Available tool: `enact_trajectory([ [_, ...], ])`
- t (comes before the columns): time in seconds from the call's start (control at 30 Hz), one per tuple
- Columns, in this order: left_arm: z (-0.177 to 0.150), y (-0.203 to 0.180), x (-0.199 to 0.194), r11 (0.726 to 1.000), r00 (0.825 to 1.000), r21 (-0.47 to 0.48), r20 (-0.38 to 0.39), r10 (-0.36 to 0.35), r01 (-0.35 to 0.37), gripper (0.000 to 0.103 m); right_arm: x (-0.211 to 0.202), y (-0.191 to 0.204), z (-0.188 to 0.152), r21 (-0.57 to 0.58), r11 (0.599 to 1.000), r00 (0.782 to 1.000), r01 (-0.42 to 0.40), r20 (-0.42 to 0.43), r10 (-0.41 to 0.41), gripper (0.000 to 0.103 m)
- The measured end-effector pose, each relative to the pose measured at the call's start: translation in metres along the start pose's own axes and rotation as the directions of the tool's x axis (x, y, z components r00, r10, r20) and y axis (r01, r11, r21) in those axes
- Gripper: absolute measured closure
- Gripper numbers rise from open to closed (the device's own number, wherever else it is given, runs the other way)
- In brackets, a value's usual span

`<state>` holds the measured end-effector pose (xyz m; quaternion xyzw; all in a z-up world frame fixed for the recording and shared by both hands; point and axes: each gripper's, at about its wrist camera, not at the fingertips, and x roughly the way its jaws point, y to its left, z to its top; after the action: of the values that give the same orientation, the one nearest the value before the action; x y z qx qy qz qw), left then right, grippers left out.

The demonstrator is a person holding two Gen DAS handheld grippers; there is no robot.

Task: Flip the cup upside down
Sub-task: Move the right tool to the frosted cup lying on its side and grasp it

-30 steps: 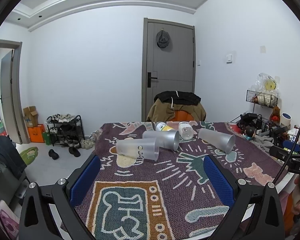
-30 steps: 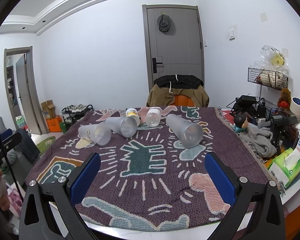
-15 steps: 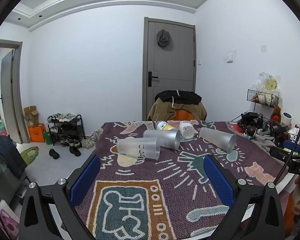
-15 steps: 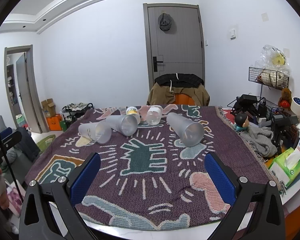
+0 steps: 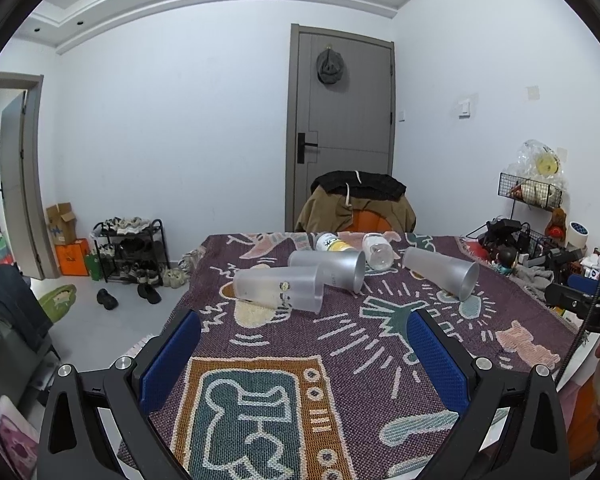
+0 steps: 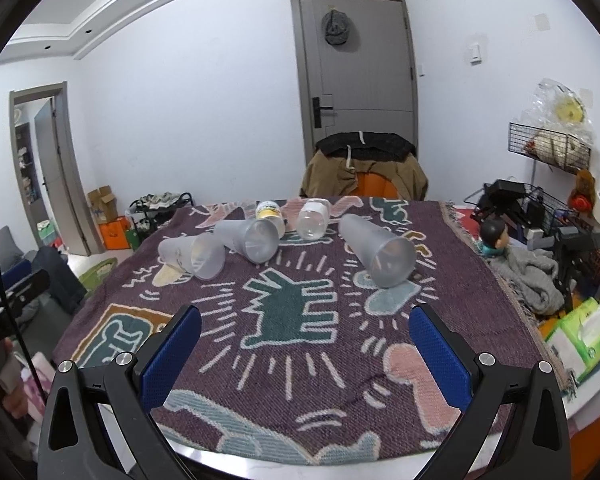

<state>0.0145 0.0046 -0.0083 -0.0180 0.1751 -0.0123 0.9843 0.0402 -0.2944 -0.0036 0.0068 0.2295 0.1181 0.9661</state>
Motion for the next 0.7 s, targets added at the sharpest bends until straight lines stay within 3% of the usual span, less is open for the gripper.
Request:
enact_trajectory([
  [0.53, 0.017, 0.032, 0.034, 0.998, 0.998, -0.037, -0.034, 0.049, -0.05, 0.0, 0.075, 0.048, 0.046, -0.185, 0.971, 0.985, -0.152, -0.112, 0.133, 0.0],
  [0.7, 0.024, 0.04, 0.048, 0.998, 0.997, -0.037, -0.042, 0.058, -0.06, 0.0, 0.101, 0.057, 0.063, -0.232, 0.957, 0.979, -0.171, -0.146, 0.14, 0.0],
])
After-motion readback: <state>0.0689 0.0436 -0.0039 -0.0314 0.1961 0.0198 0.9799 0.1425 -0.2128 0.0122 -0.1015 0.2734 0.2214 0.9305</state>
